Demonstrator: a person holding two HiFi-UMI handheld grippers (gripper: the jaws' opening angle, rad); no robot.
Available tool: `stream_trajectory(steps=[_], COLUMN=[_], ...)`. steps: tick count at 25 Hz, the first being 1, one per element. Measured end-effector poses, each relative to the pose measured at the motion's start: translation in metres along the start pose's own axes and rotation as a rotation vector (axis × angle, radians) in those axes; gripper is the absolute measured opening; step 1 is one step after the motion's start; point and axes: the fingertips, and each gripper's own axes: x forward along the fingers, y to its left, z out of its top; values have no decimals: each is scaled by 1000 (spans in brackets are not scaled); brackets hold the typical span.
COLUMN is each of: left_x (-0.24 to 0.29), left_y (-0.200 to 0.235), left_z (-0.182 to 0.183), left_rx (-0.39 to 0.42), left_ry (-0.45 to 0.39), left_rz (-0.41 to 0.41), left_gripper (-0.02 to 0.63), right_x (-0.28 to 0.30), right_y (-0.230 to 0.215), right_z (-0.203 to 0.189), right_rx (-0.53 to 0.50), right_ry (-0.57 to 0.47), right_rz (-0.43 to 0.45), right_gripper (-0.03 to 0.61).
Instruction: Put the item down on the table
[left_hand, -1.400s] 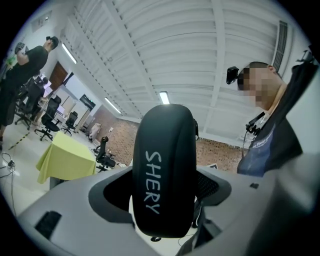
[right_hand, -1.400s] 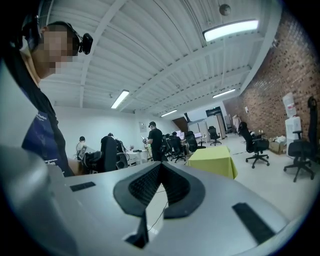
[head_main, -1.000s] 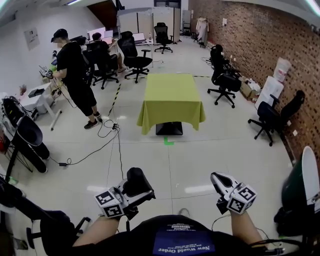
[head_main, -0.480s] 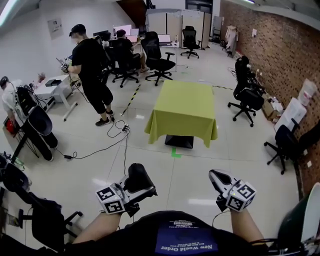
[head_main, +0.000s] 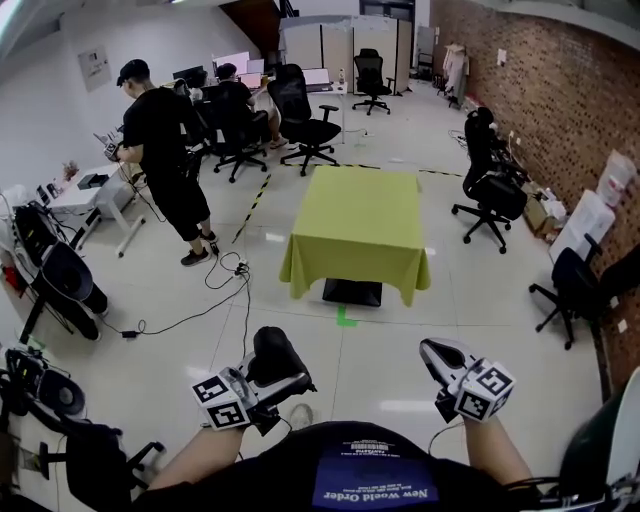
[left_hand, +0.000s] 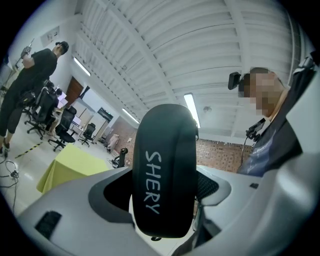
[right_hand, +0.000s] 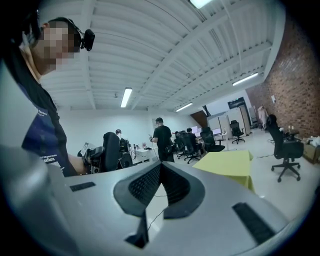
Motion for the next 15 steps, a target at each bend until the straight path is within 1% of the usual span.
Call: stream_trajectory(steps=[3,6,11,15], left_x=[12,20,23,26], left_y=[32,73,151,204], left_z=[11,27,65,96], left_rx=[-5,-2,6,20], left_ry=[-1,6,38,49], left_rz=[-29,-61,-114,-139], left_gripper=[356,356,356,356], right_x=[27,64,141,197], right_y=[-15,-30,-51,-62], right_z=[4,14,34,46], right_rx=[-5,-20,-5,-2], right_ry=[6,1,-26,-37], right_rz=[-21,-49,-108,-120], right_gripper=[-14,-14,-14,-14])
